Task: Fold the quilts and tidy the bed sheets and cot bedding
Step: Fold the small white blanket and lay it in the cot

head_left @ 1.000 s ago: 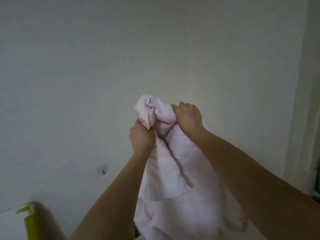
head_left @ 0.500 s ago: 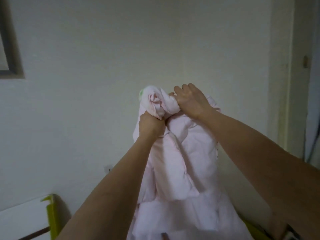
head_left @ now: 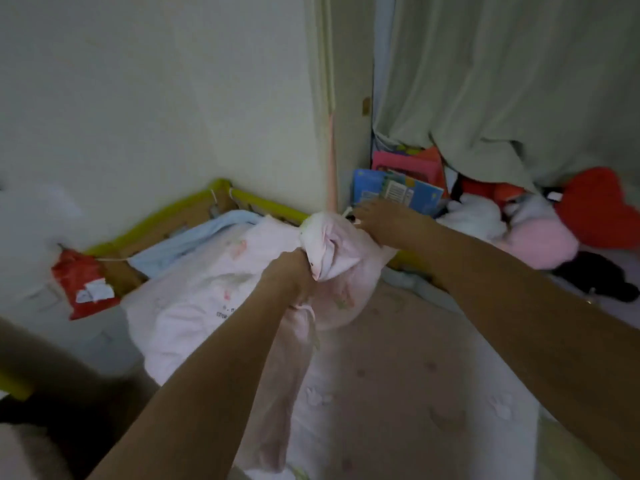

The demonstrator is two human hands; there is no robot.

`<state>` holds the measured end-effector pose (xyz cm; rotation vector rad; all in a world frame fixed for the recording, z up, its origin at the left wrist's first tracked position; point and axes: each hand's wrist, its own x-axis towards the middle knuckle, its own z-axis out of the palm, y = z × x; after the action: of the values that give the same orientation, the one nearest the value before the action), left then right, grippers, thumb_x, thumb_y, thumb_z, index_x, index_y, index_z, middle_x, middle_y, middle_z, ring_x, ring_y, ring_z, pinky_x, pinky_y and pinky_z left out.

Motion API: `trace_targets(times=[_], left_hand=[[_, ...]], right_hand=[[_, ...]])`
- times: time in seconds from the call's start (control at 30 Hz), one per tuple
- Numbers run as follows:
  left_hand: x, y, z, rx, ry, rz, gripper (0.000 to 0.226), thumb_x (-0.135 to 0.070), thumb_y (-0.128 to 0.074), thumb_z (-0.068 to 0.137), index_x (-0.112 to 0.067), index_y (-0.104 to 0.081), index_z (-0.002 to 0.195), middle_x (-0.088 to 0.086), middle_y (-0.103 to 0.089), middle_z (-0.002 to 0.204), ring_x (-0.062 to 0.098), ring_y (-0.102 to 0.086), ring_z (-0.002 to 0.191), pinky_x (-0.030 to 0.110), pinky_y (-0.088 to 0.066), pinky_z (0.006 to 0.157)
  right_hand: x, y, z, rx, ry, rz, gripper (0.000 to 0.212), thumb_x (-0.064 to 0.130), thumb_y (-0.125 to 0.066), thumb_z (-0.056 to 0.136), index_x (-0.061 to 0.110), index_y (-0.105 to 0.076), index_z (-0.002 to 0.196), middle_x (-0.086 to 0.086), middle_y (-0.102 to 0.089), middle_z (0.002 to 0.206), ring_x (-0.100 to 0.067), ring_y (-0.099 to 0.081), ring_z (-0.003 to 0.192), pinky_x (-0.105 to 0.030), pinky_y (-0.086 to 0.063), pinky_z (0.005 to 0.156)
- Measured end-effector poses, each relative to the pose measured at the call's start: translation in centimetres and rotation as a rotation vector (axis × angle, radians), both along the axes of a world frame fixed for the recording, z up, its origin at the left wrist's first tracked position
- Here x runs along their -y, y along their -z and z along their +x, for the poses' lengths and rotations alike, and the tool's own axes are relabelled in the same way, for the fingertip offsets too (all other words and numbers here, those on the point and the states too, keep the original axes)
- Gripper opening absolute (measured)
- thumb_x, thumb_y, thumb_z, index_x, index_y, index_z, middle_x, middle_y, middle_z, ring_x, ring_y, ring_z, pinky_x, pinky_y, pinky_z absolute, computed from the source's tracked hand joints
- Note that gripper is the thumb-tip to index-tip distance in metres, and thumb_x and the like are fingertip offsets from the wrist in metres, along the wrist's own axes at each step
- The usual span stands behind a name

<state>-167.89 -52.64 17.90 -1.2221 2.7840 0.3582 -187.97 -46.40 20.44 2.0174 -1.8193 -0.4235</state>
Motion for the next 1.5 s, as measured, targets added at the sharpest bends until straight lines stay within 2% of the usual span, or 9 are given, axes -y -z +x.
trace_targets(times=[0.1,0.27,0.37,0.5,0.73,0.87,0.97,1.37,1.5], left_hand=[[-7.6,6.5,-4.0,0.027,0.046,0.254,0.046,-0.023,-0.066,0.084,-0.008,-0.055,0.127,0.012,-0.060,0.125,0.028,-0.057,0.114,0.028,-0.044,0.088],[-16.6,14.0,-7.6,0.255,0.115,0.735,0.049,-0.031,-0.070,0.086,-0.006,-0.054,0.125,0.009,-0.063,0.107,0.024,-0.064,0.095,0.030,-0.056,0.075],[-16.4,15.0,-7.8,0.207,0.122,0.685,0.045,-0.031,-0.066,0.090,-0.009,-0.054,0.128,0.013,-0.061,0.114,0.024,-0.063,0.092,0.027,-0.051,0.066],[-11.9,13.3,-6.7,0.254,0.139,0.436,0.040,-0.029,-0.055,0.096,-0.005,-0.057,0.127,0.013,-0.060,0.126,0.026,-0.058,0.115,0.030,-0.046,0.092],[0.8,11.8,2.7,0.255,-0.002,0.207,0.035,-0.026,-0.052,0.095,-0.001,-0.063,0.117,0.013,-0.059,0.124,0.026,-0.055,0.112,0.030,-0.043,0.093],[9.6,13.6,10.5,0.246,-0.171,0.190,0.040,-0.030,-0.050,0.097,-0.005,-0.055,0.128,0.010,-0.050,0.136,0.025,-0.047,0.124,0.029,-0.037,0.100],[17.7,16.0,15.8,0.201,-0.308,0.244,0.046,-0.028,-0.052,0.096,-0.005,-0.046,0.136,0.012,-0.044,0.143,0.027,-0.043,0.130,0.031,-0.035,0.104],[48.3,33.9,23.2,-0.245,-0.726,0.630,0.100,-0.051,-0.071,0.080,-0.003,-0.018,0.150,0.015,-0.032,0.152,0.031,-0.033,0.138,0.039,-0.033,0.111],[49.8,38.5,21.4,-0.327,-0.677,0.786,0.083,-0.044,-0.077,0.076,-0.009,-0.038,0.141,0.010,-0.053,0.134,0.027,-0.051,0.121,0.034,-0.045,0.094]], right_hand=[[-7.8,7.1,-2.6,0.232,0.206,-0.018,0.031,0.016,-0.056,0.096,0.004,-0.059,0.125,-0.019,-0.054,0.132,-0.024,-0.056,0.115,-0.029,-0.043,0.091],[-18.2,16.8,-7.1,0.141,0.449,0.531,0.039,0.022,-0.034,0.103,0.008,-0.048,0.137,-0.012,-0.046,0.142,-0.028,-0.046,0.126,-0.033,-0.037,0.100],[-20.3,18.2,-7.8,0.315,0.598,0.637,0.033,0.006,-0.042,0.098,0.002,-0.053,0.130,-0.011,-0.053,0.134,-0.026,-0.052,0.121,-0.033,-0.044,0.097],[-18.1,17.2,-6.9,0.414,0.630,0.581,0.031,0.005,-0.044,0.097,0.007,-0.050,0.128,-0.008,-0.055,0.121,-0.024,-0.056,0.105,-0.030,-0.046,0.083],[-6.0,16.0,-0.6,0.411,0.440,0.523,0.034,0.015,-0.042,0.100,0.010,-0.047,0.134,-0.009,-0.048,0.139,-0.026,-0.047,0.125,-0.034,-0.035,0.105],[4.3,15.7,5.7,0.445,0.309,0.479,0.030,0.010,-0.038,0.100,0.009,-0.051,0.127,-0.009,-0.053,0.129,-0.025,-0.054,0.111,-0.034,-0.045,0.095],[13.2,17.1,10.0,0.413,0.234,0.455,0.029,0.007,-0.039,0.098,0.010,-0.054,0.122,-0.008,-0.057,0.122,-0.021,-0.055,0.097,-0.032,-0.046,0.087],[51.5,31.7,22.8,0.219,-0.052,0.397,0.054,0.005,-0.049,0.091,0.012,-0.033,0.142,-0.015,-0.038,0.142,-0.031,-0.038,0.130,-0.039,-0.029,0.110],[57.4,35.5,23.2,0.087,-0.138,0.472,0.067,0.011,-0.058,0.088,0.016,-0.026,0.147,-0.013,-0.028,0.152,-0.030,-0.020,0.143,-0.041,-0.013,0.119]])
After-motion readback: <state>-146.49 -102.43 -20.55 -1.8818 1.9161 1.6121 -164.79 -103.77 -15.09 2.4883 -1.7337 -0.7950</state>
